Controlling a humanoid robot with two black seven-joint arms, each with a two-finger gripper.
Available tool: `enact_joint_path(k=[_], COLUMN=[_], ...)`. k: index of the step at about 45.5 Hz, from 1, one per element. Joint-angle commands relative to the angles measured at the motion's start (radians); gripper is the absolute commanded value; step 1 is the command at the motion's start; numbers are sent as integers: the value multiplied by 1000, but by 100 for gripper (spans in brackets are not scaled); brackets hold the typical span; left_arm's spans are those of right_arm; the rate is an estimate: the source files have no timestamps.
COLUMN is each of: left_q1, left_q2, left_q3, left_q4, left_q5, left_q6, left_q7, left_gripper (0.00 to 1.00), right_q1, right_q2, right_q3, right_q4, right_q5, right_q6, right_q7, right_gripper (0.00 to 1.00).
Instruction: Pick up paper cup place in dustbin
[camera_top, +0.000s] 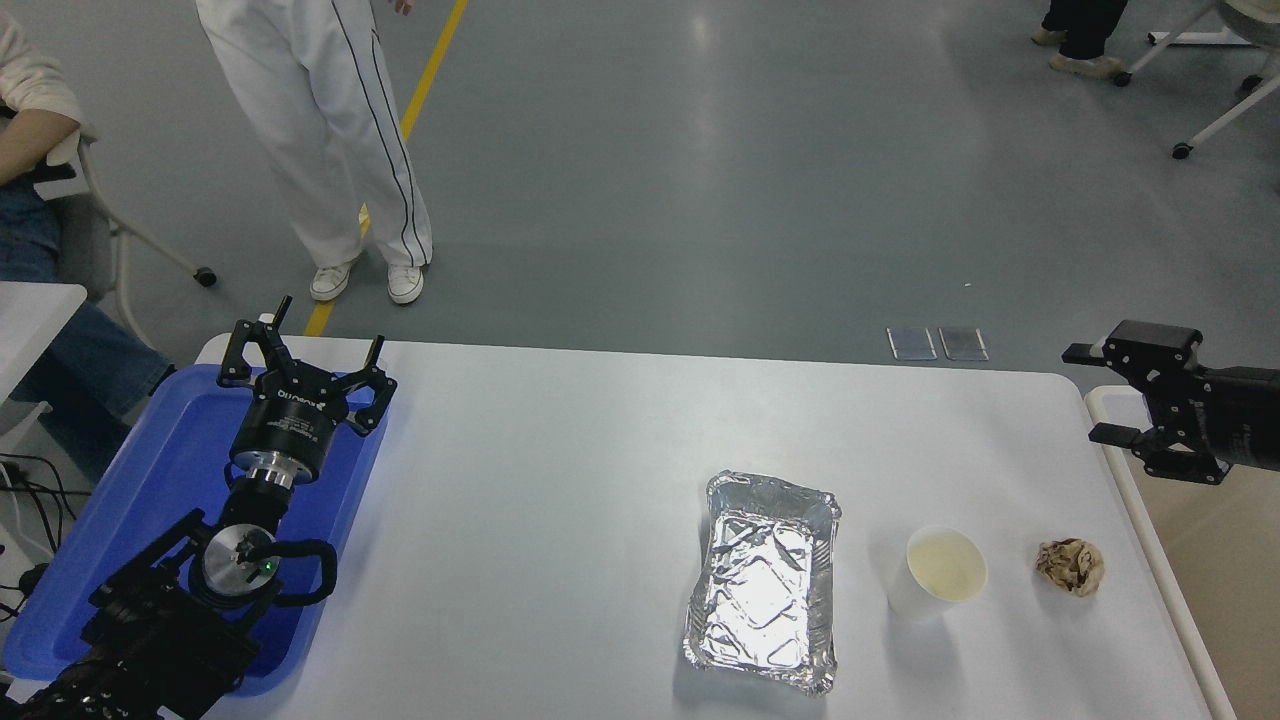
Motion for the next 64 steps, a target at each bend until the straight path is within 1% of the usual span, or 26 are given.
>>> enact_joint_path(k=[1, 6, 10, 15, 20, 25, 31, 42, 52, 64], left_q1=[1, -1, -1, -1, -1, 1, 1, 1, 1, 1], left_q2=[0, 0, 0, 0, 0, 0, 0, 0, 0, 0], left_q3=[0, 0, 0, 0, 0, 0, 0, 0, 0, 0], left_q4=[0, 0, 0, 0, 0, 0, 0, 0, 0, 0], left_q5=[0, 0, 0, 0, 0, 0, 0, 0, 0, 0], left_q6=[-1, -1, -1, -1, -1, -1, -1, -1, 1, 1], left_q7=[0, 0, 0, 0, 0, 0, 0, 0, 0, 0], left_gripper=[100, 100, 100, 100, 100, 100, 100, 100, 100, 100], right_q1=[210, 284, 379, 488, 557, 663, 789, 922, 1003, 996], right_q2=[52, 75, 113, 205, 289, 345, 397, 549, 578, 604], right_q3=[-194, -247, -339, -462, -533, -577, -609, -625, -617, -639], right_q4=[11, 10, 16, 31, 40, 94, 197, 247, 299, 301], right_q5=[-198, -240, -274, -304, -318, -346, -352, -389, -387, -381], right_q6=[103, 103, 103, 103, 103, 103, 103, 103, 103, 103], right_q7=[-4, -7, -7, -7, -7, -7, -7, -7, -9, -7], right_gripper=[100, 100, 100, 100, 100, 100, 100, 100, 100, 100])
